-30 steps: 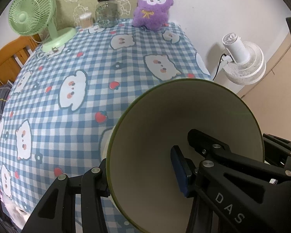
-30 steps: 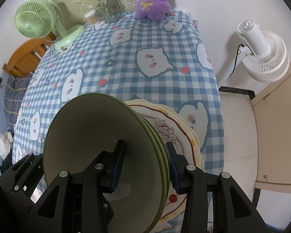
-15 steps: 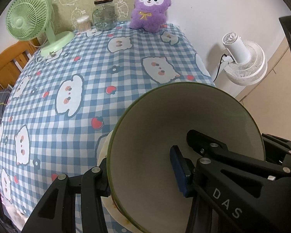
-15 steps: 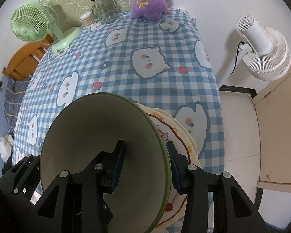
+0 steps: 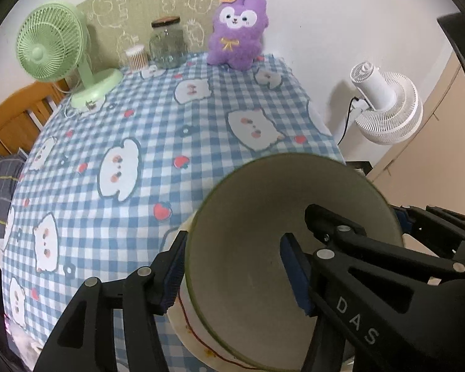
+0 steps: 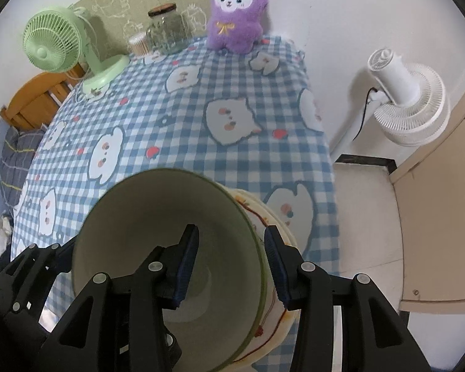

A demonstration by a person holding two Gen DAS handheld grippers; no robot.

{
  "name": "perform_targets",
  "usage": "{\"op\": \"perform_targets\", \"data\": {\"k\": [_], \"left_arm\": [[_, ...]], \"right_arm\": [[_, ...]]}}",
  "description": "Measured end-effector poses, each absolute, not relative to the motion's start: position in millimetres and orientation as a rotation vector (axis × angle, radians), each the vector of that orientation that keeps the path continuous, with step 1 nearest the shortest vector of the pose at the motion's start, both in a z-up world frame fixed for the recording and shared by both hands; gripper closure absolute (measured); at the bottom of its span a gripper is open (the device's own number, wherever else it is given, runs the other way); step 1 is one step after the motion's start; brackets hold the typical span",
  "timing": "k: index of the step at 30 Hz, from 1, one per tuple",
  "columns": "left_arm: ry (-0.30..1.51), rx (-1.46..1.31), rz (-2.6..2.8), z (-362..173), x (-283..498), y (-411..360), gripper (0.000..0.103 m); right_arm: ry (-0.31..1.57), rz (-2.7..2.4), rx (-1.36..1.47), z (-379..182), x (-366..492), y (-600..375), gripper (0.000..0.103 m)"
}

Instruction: Organize plates and bowls

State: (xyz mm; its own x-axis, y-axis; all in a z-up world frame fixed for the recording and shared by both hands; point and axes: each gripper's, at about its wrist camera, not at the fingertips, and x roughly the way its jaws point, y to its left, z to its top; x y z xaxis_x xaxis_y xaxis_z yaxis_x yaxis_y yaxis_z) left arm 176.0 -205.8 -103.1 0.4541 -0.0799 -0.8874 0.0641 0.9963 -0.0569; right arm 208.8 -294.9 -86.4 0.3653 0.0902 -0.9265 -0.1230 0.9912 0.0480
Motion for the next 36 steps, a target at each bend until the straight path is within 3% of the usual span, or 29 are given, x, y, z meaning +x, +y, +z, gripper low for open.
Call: {"op": "perform_targets", "data": {"k": [7,19,36], "left_arm": [[1.033,-0.027,-0.067,-79.1,164.5,-191.0,0.032],[0.919,-0.033,-0.074,-42.5,126.8,-141.1,0.017],[0.794,0.008,-0.075,-10.8,45.0,-23.7,0.003]], "right_arm": [[1.124,0.125,-0.020,-59.1,196.6,-290.1,0.041],[0.983,0.058,-0.003,-15.3,149.5,-255.1,0.027],[0.821,-0.015,0.015,22.0,48.2,-167.4,0.018]]}}
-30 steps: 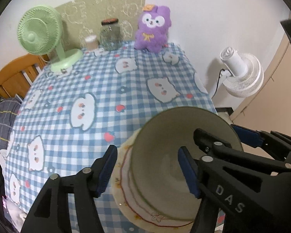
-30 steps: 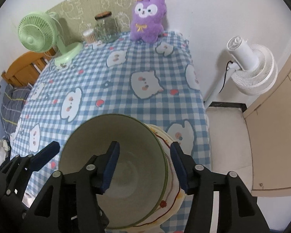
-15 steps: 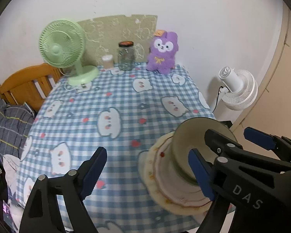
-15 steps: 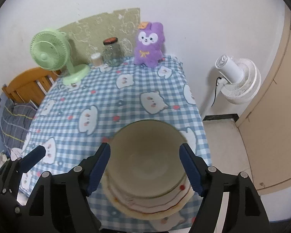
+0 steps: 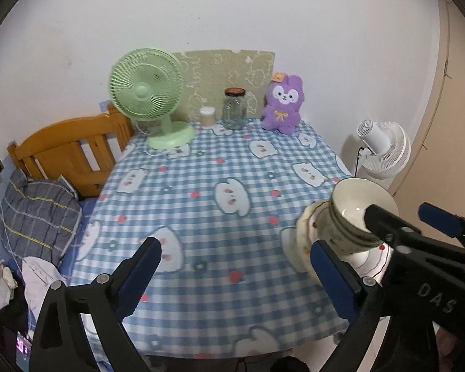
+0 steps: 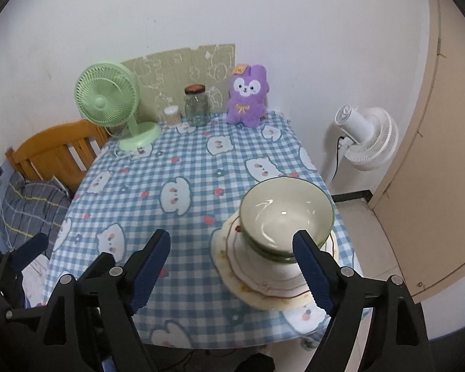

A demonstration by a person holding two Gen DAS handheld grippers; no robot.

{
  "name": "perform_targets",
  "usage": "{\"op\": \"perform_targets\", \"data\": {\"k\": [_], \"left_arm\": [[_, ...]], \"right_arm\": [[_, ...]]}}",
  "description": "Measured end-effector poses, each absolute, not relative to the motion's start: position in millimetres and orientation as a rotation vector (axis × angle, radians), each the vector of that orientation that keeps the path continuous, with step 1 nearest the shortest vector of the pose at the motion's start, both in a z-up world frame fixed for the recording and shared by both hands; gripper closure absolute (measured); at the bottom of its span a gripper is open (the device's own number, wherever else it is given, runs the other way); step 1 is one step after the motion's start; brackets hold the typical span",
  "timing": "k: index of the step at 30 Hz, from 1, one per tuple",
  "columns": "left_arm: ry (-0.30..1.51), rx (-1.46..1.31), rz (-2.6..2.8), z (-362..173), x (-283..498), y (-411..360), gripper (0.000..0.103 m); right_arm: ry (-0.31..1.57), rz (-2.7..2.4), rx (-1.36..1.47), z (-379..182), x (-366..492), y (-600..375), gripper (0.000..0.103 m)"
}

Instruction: Organize plates and bowls

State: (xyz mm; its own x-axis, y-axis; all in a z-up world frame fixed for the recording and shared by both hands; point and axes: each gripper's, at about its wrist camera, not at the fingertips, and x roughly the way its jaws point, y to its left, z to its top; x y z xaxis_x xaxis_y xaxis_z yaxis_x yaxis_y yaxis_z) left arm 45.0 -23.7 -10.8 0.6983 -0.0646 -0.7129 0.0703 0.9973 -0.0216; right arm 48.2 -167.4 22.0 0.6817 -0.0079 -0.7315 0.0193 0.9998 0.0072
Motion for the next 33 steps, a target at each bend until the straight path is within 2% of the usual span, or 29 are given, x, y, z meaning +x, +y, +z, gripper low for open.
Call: {"op": "perform_targets", "data": {"k": [13,33], "left_arm": [[0.721,0.002,-0.023,-2.4,13.9,24.2,0.000],[0.638,-0.029,-0.006,-28.5,-4.6,13.8,0.000]], "right_arm": [[0.729,-0.031,0.015,34.3,6.7,-152.1,0.014],[0.651,0.007,0.025,-1.4,-9.7,-167.7,0.014]]}}
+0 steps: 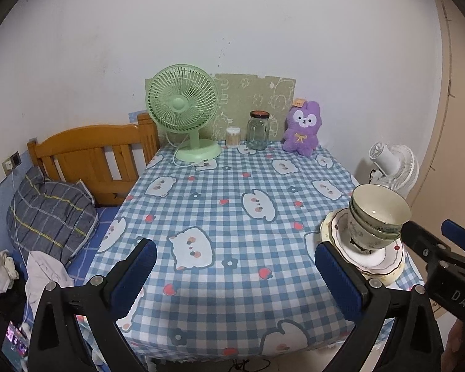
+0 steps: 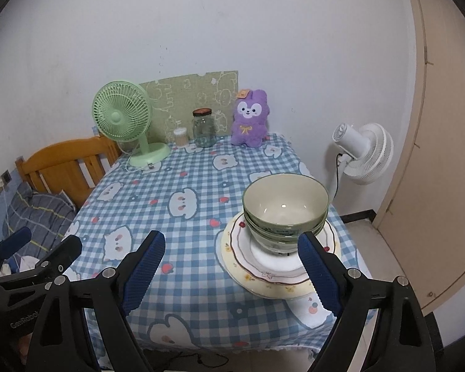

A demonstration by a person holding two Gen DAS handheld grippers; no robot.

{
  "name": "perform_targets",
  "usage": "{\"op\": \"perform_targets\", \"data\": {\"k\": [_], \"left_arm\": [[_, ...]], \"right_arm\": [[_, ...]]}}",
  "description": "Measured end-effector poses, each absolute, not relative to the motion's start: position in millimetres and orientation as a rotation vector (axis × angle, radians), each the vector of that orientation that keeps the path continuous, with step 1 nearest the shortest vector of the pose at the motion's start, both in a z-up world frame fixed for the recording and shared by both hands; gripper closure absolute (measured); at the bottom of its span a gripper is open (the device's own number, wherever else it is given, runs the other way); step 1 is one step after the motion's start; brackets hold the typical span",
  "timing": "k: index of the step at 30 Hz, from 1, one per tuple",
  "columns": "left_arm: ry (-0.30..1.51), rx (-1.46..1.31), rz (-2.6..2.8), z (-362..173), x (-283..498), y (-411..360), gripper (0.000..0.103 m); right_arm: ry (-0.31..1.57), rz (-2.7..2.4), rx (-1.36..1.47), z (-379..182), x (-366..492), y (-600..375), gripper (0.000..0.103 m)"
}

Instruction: Organize plates and bowls

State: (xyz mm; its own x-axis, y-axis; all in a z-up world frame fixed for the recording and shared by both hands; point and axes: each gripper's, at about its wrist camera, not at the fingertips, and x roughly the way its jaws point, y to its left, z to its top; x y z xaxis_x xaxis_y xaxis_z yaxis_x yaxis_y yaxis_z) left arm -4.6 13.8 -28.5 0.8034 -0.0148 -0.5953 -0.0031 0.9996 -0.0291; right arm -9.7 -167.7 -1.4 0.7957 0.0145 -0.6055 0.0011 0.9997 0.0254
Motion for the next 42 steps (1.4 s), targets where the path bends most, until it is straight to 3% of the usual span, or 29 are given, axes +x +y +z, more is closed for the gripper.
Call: {"op": "perform_targets", "data": {"k": [42], "left_arm": [[0.610,-0.051,0.021,-22.0,-10.4,8.0,0.000]], "right_arm": [[0.614,0.010,-0.037,3.8,-14.5,-160.0,0.014]]}}
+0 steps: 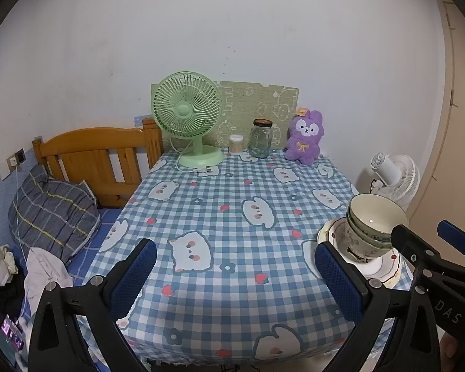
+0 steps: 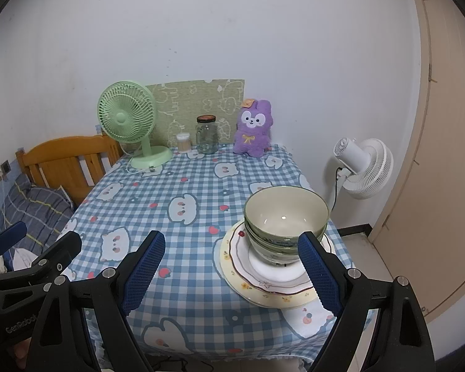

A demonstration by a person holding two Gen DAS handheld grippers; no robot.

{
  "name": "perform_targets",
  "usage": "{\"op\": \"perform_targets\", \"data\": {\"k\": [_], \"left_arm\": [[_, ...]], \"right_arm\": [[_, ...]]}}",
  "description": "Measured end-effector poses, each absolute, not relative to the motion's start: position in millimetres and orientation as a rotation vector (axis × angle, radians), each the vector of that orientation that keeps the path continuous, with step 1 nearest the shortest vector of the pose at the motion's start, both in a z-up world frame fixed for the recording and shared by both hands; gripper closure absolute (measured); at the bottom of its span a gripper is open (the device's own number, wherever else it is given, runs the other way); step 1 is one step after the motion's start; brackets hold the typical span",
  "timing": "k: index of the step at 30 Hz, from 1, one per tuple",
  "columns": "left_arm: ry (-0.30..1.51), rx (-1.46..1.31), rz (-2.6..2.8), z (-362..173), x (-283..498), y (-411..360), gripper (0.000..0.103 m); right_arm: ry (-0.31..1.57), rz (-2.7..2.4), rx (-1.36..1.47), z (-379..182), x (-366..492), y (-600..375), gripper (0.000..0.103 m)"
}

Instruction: Organize plates and bowls

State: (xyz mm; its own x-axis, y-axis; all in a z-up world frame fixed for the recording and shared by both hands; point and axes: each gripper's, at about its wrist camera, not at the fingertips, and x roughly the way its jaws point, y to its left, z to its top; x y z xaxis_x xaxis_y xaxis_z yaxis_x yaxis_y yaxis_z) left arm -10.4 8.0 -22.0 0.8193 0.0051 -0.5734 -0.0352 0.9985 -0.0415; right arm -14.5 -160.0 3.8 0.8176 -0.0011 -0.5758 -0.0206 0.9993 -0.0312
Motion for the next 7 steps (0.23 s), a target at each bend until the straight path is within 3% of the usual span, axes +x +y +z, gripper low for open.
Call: {"op": "perform_targets", "data": {"k": [7], "left_arm": [[0.610,-0.051,0.024,-21.7,-10.4,6.8,0.000]], "right_arm": [[0.616,0.009,-0.036,4.0,-14.8,-159.4,0.014]]}}
